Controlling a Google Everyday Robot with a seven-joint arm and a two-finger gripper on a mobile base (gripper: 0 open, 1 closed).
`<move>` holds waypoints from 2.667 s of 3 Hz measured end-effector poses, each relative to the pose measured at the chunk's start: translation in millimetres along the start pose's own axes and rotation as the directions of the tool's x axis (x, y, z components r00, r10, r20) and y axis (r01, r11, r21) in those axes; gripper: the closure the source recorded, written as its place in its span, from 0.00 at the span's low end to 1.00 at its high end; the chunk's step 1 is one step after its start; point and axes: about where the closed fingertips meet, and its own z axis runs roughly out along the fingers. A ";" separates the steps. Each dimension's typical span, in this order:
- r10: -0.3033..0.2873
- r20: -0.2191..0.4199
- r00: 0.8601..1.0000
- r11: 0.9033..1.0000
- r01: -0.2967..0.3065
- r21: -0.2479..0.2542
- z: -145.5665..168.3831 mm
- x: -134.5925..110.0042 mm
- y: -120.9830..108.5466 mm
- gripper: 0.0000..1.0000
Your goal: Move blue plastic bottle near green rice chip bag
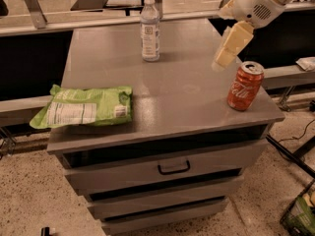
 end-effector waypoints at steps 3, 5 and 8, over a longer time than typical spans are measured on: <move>-0.096 0.161 0.982 0.994 0.086 0.068 13.4 -52.9 -52.2 0.00; -0.030 0.333 0.942 0.989 -0.020 0.147 55.6 -113.4 -113.4 0.00; 0.140 0.491 0.860 0.981 -0.188 0.049 126.8 -128.5 -146.5 0.00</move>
Offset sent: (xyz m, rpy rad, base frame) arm 0.0626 0.0310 0.0382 0.1299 -0.1694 0.1360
